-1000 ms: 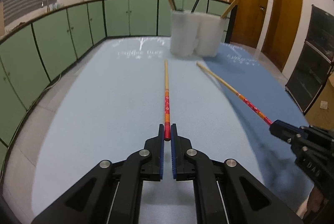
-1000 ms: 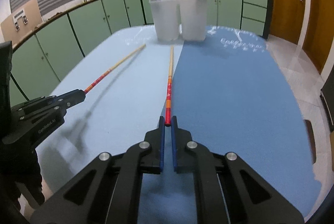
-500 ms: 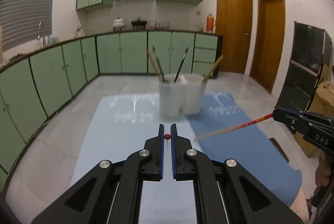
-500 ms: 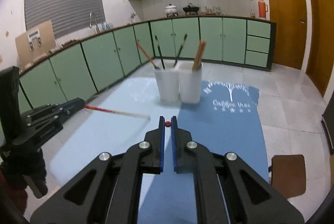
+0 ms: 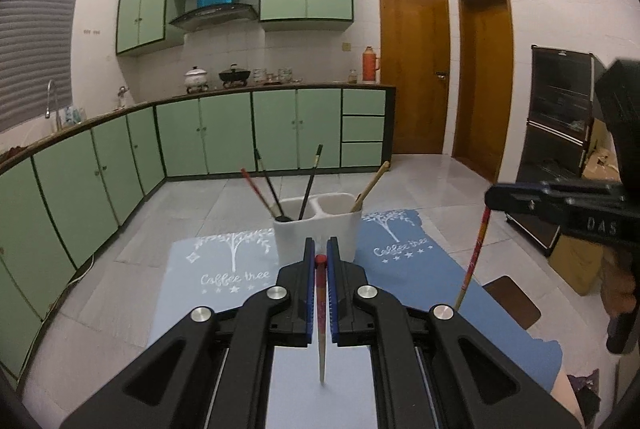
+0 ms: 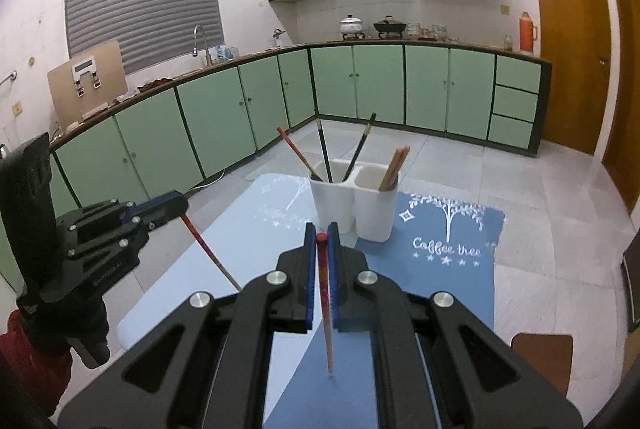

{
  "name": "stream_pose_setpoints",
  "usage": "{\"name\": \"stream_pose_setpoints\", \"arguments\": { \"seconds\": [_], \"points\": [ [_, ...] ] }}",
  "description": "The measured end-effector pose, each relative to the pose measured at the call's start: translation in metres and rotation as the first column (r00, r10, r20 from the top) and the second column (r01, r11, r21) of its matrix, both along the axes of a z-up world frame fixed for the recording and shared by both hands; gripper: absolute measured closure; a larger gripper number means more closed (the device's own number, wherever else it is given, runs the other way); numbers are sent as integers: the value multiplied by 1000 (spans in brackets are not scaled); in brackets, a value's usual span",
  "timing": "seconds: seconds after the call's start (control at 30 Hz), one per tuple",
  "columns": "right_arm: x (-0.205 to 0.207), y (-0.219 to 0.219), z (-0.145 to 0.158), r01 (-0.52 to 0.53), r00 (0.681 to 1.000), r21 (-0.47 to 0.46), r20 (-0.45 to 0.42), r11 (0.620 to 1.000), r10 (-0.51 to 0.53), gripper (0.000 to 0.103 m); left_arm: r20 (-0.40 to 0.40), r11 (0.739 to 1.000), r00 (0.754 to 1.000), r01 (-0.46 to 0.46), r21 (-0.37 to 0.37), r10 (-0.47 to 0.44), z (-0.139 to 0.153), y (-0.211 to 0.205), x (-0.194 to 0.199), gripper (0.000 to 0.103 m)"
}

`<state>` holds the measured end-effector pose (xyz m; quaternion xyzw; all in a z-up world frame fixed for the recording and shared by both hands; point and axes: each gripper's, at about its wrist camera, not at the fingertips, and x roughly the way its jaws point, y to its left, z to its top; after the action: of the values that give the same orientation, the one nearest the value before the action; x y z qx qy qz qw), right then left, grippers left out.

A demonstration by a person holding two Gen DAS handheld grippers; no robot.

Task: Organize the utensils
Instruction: 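Carry both chopsticks over the white holder and open both grippers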

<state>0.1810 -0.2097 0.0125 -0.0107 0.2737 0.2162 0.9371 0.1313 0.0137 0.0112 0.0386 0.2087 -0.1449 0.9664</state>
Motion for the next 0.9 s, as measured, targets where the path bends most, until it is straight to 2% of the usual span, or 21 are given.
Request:
{"name": "stream_pose_setpoints", "arguments": {
  "seconds": [0.2,0.43,0.7,0.9],
  "points": [
    [10,-4,25,-12,999,18,34,1000,12,98,32,1000,999,27,2,-27,15,-10,5,97],
    [37,-6,61,-4,996,35,87,999,1,98,120,1000,993,26,-4,-25,50,-14,28,97],
    [91,-2,99,13,991,59,134,998,-21,98,220,999,976,-6,-34,13,95,-16,82,97],
    [134,3,113,39,984,60,173,997,-49,98,233,998,972,-25,-57,38,102,-18,131,97]
  ]
}}
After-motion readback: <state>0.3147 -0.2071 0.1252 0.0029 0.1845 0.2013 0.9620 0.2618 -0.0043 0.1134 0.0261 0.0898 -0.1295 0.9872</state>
